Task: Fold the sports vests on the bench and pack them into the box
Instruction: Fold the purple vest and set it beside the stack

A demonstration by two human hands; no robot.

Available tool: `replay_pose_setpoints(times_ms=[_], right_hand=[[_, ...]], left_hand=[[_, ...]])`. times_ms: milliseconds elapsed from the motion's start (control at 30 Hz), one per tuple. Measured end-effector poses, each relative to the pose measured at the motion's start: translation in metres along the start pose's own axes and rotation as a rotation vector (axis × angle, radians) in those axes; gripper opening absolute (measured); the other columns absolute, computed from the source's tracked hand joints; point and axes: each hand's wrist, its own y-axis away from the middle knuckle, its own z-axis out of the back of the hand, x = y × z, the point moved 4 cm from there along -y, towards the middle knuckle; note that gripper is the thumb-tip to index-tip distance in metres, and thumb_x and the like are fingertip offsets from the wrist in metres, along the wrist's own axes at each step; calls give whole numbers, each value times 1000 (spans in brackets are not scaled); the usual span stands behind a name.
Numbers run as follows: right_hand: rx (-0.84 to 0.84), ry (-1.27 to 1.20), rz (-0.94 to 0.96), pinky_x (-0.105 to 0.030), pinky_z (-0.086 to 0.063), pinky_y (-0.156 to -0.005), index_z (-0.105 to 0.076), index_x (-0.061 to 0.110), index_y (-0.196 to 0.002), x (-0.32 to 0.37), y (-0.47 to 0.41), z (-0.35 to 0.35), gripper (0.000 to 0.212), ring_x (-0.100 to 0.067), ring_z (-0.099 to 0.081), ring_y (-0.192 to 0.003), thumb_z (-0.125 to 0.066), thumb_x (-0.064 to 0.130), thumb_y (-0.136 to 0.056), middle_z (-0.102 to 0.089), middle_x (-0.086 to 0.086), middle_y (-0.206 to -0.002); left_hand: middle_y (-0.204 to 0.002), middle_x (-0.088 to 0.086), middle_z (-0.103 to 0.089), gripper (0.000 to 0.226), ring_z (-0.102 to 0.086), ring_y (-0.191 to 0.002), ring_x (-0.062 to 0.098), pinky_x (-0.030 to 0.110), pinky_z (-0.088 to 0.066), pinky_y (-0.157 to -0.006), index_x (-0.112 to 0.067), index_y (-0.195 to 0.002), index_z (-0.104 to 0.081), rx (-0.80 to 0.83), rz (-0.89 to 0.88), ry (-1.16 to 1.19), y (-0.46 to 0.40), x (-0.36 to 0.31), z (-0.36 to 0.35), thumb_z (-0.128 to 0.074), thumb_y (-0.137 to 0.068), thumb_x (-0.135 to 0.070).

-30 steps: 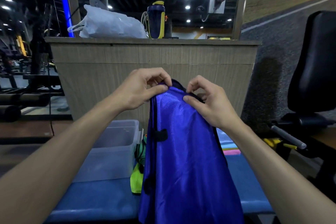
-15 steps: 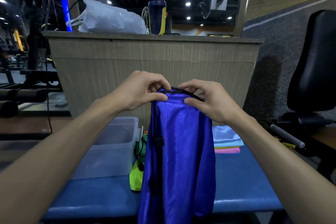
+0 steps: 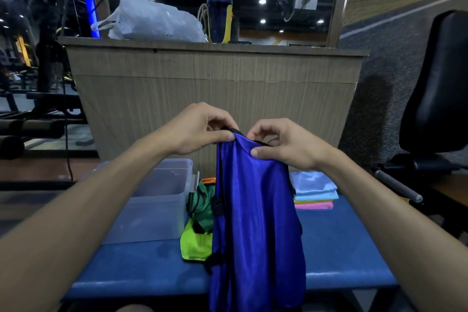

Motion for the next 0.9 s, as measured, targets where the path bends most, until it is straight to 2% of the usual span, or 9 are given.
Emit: replay_pose_setpoints(times_ms=[100, 200, 267, 367, 433, 533, 667, 800, 900], right_hand=[[7, -222, -47, -33, -47, -81, -63, 10, -91, -3, 3, -7, 17, -13, -57, -83, -75, -2, -87, -64, -5, -88], [105, -331, -143, -24, -49, -77, -61, 7, -96, -4, 7, -14, 17, -13, -60, -84, -73, -3, -88, -64, -6, -91], [151, -339, -192, -28, -51, -79, -61, 5, -99, -6, 8, -20, 16, -17, -62, -87, -73, 1, -89, -65, -10, -95], [124, -381, -227, -42, -44, -83, -60, 5, -97, -10, 8, -24, 15, -26, -59, -90, -74, 6, -90, -64, -15, -95], [107, -427, -237, -37, -47, -77, -58, 6, -92, -10, 10, -24, 16, -25, -59, -84, -74, 9, -90, -62, -15, -91], [67, -503, -218, -24, -47, -63, -53, 10, -79, -12, 15, -24, 22, -18, -54, -68, -73, 9, -90, -54, -12, -78], [-11, -526, -203, -23, -50, -59, -58, 10, -82, -20, 20, -25, 18, -18, -57, -70, -75, 8, -87, -60, -14, -82], [-146, -510, -195, -25, -43, -58, -64, 14, -79, -21, 18, -14, 17, -13, -53, -65, -80, 13, -82, -60, -3, -72], [-104, -512, -183, -26, -39, -58, -63, 20, -72, -16, 16, -3, 20, -10, -52, -61, -83, 24, -72, -58, 0, -69]], left_hand=[[-86, -14, -75, 11, -68, -83, 0, 22, -55, -77, -25, -99, -79, -12, 7, -39, 0, 1, -1, -72, -93, -18], [-89, -13, -75, 10, -68, -84, -1, 15, -50, -75, -24, -99, -79, -29, -10, -66, 0, -2, -3, -72, -94, -18], [-92, -13, -75, 11, -67, -87, -2, 12, -49, -76, -22, -101, -79, -20, -23, -93, 1, -4, -4, -70, -95, -19], [-96, -14, -75, 14, -67, -90, -1, 14, -51, -80, -21, -105, -80, -22, -43, -113, 3, -6, -4, -69, -95, -17], [-95, -10, -77, 14, -70, -91, 2, 16, -53, -83, -17, -104, -80, -40, -23, -14, 4, -5, -4, -71, -94, -12], [-94, 3, -78, 11, -74, -91, 13, 22, -57, -83, -6, -98, -77, -27, 128, 364, 6, 2, -7, -74, -89, -2], [-95, 9, -76, 18, -71, -89, 15, 24, -57, -79, -1, -101, -73, 155, 329, 727, 13, 9, -15, -73, -84, -7], [-93, 10, -74, 13, -70, -87, 16, 23, -56, -79, -3, -94, -75, 294, 376, 690, 19, 11, -23, -72, -87, -14], [-96, 13, -75, 18, -71, -90, 18, 25, -57, -82, 2, -97, -73, 249, 367, 684, 18, 10, -21, -71, -90, -14]])
